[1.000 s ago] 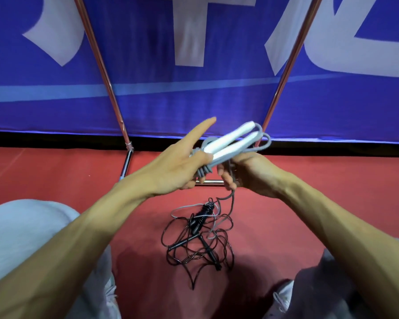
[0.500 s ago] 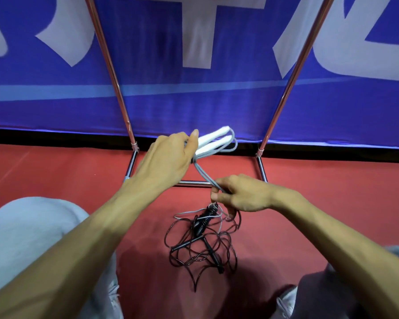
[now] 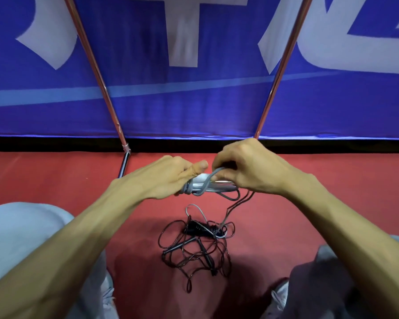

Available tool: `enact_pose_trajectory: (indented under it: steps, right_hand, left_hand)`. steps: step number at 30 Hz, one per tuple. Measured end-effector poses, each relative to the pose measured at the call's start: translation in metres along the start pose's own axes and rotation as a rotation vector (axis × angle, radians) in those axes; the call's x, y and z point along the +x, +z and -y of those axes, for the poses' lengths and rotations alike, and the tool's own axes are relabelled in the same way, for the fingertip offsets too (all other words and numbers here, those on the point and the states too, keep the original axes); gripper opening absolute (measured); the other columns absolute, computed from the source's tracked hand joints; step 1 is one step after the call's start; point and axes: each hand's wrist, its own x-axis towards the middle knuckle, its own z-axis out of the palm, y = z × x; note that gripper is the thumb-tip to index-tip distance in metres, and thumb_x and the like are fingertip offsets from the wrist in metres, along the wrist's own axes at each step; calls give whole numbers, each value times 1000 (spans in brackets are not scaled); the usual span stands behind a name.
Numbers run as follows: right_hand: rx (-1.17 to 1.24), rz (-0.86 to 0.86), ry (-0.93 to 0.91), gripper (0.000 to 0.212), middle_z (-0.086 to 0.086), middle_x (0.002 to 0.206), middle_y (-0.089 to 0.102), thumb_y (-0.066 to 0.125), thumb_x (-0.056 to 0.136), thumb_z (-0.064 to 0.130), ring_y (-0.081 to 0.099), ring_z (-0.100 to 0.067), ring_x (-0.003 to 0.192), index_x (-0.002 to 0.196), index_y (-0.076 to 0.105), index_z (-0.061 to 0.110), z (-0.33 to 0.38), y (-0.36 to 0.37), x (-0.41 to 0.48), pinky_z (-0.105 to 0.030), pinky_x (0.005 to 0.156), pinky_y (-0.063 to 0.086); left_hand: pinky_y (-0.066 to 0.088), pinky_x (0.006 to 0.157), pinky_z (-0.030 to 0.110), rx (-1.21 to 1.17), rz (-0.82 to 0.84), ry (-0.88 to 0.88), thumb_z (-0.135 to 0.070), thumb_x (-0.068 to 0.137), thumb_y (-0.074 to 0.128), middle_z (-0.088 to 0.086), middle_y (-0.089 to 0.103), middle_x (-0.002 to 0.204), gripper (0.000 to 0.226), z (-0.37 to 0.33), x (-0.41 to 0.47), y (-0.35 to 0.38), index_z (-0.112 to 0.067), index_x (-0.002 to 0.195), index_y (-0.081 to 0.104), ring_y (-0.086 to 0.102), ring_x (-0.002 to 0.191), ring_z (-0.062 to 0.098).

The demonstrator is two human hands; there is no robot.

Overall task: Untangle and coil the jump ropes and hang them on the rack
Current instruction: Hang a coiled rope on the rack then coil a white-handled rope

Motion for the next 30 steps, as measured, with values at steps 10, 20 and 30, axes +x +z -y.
enact_pose_trajectory:
  steps: [10,20,30]
  right_hand:
    - [354,105,210,16,10,67,67,85,64,28,56,-2,60,72,77,18,-8,-2,6,-15,60,40]
    - [763,171,207,36,10,64,60,52,79,-21,53,2,55,70,61,13,-23,13,-4,-9,55,41]
    - [969,145,447,23,-12,73,63,49,97,25,60,-27,56,90,62,7,2,45,6,-36,61,49]
  left_hand:
    - [33,50,32,70,25,123,-60,75,70,-5,43,53,41,-28,-19,9,-21,70,59,37,52,16]
    - [35,43,19,-470,-45,134,-30,98,51,-12,51,48,21,-26,-24,-7,-15,87,60,39,39,8]
    - [39,50,23,-351,-411,96,-35,98,49,1,62,66,14,-17,-19,-17,-28,103,59,45,46,9]
